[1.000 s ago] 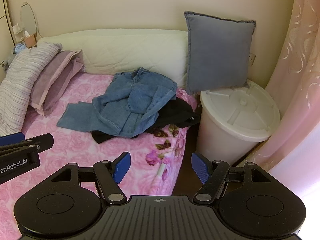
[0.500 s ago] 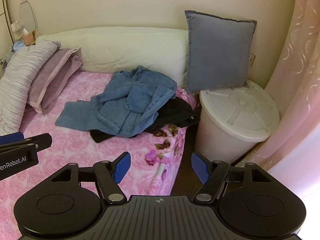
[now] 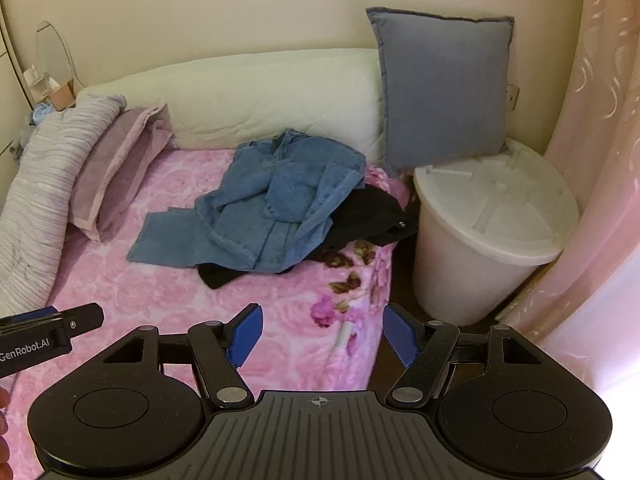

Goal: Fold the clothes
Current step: 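Move both tools toward the pile of blue jeans on the bed, then grasp the blue jeans with both grippers and lift them off the pile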

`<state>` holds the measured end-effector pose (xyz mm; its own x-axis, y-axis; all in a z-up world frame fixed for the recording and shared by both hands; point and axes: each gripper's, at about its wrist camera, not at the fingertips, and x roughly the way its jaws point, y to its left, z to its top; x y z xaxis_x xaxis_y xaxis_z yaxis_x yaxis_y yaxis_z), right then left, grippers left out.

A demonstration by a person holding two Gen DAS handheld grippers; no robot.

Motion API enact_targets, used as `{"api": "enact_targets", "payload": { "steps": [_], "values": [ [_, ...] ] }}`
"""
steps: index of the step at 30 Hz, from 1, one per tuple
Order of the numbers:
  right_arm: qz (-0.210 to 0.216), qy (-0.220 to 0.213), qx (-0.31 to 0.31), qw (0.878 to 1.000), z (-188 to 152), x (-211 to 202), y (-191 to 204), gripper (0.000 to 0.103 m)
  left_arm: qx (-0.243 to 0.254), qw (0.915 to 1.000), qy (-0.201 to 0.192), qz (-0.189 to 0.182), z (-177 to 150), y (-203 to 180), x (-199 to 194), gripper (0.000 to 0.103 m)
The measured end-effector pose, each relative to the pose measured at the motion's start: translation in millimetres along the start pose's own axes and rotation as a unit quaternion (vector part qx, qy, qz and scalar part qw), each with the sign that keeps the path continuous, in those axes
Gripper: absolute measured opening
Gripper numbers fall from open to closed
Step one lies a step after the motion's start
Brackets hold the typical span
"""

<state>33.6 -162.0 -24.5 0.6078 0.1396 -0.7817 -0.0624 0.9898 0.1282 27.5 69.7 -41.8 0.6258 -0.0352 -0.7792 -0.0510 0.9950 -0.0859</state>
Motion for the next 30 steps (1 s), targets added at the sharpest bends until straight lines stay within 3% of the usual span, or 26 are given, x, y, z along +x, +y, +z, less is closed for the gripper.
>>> {"api": "enact_targets", "payload": {
  "steps": [18, 30],
  "values": [
    [-0.010, 0.021, -0.014, 1.000, 13.2, 52.0, -6.5, 0.071, -0.038, 0.9986, 0.037, 0.002, 4.1, 16.4, 49.7, 0.059],
    [-0.006, 0.056, -0.011, 0.998, 46.3, 126.2, -37.4, 0.071, -0.063, 0.9947, 0.081, -0.001, 39.2, 0.1, 138.5, 0.059]
  ]
}}
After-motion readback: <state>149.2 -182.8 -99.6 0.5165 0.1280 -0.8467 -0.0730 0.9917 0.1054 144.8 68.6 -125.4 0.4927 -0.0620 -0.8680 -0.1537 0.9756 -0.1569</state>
